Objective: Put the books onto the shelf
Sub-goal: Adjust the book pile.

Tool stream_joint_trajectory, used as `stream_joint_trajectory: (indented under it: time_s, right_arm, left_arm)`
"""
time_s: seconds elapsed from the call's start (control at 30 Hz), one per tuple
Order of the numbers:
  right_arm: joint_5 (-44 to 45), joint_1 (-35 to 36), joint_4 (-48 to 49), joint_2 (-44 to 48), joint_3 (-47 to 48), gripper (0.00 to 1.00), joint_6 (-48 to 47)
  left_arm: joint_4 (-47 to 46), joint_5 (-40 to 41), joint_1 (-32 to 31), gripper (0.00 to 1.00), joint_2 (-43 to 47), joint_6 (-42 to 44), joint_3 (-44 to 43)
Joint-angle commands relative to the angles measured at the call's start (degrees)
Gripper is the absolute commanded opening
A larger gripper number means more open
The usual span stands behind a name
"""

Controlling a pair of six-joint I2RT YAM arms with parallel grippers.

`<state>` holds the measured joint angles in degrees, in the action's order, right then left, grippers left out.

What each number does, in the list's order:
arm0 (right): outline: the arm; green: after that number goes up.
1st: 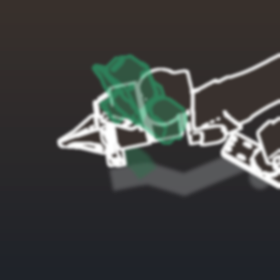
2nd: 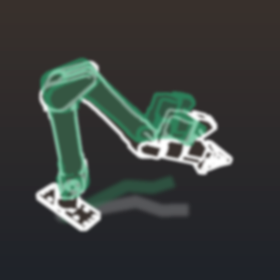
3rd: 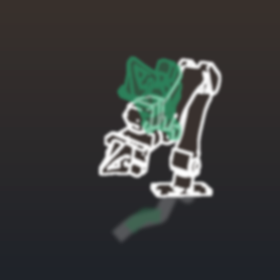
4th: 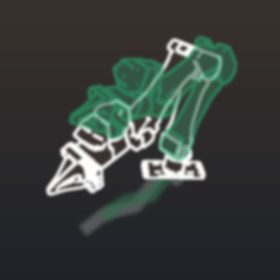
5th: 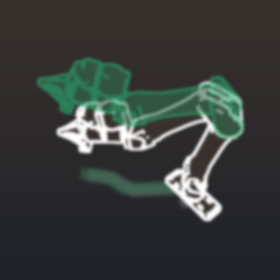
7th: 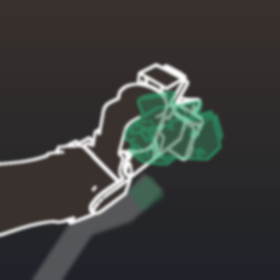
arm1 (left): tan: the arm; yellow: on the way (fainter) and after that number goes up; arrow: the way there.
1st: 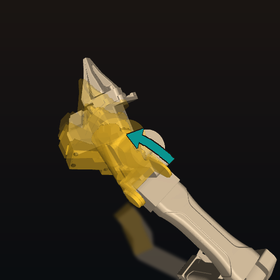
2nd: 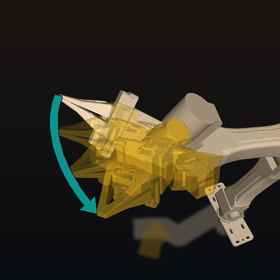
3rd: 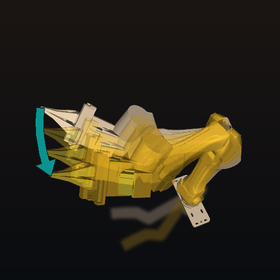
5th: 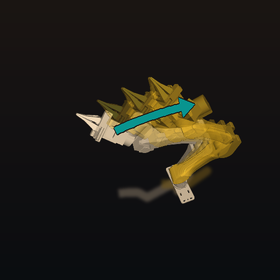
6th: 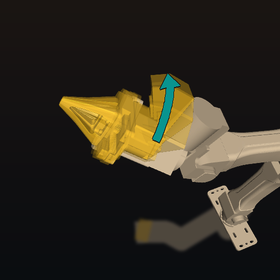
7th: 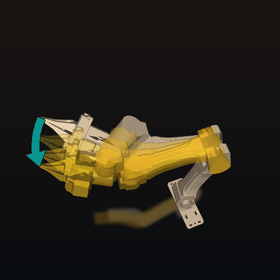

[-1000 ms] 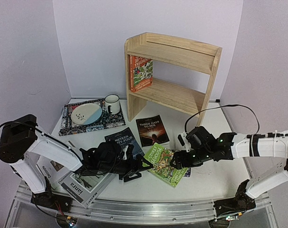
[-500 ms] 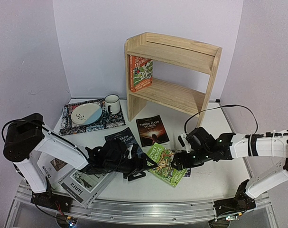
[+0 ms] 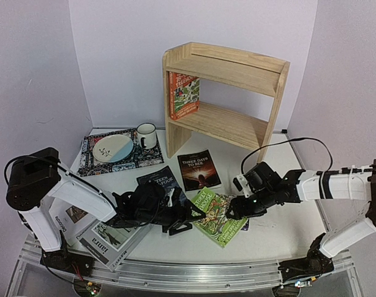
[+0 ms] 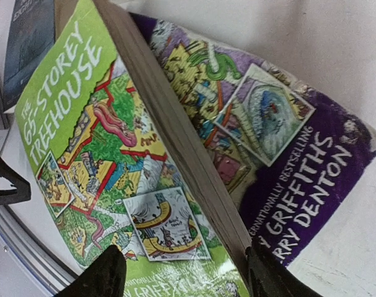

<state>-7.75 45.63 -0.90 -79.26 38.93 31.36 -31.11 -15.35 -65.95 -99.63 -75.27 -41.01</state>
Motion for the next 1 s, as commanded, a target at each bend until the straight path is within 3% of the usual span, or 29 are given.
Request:
stream_joint_trajectory:
  time_s: [0.0, 0.2, 0.47, 0.7, 0.97]
  right_arm:
    - [-8.53, 0.16, 0.35, 1.86, -2.75, 0.62, 3.01]
    - [-10.97, 0.35, 4.38, 2.33, -5.59, 0.55, 6.67]
    - [-10.69, 0.50, 5.15, 1.24, -5.80, 0.49, 6.93]
    - [-10.63, 0.75, 5.29, 0.77, -5.63, 0.49, 7.33]
    - [-10.75, 0.77, 5.29, 0.05, -5.39, 0.49, 7.05]
  left_arm:
    - [-9.49, -2.06, 0.42, 0.83, -1.57, -2.71, 2.39]
    - [-14.24, -2.78, 0.48, 0.76, -3.34, -4.81, 4.24]
    - [-14.25, -1.18, 1.28, 0.76, -2.65, -5.63, 6.82]
    - [-14.40, -0.71, 2.29, 0.62, -5.07, -4.00, 5.30]
    - [-14.85, -1.16, 3.21, 0.60, -8.45, -4.05, 4.42]
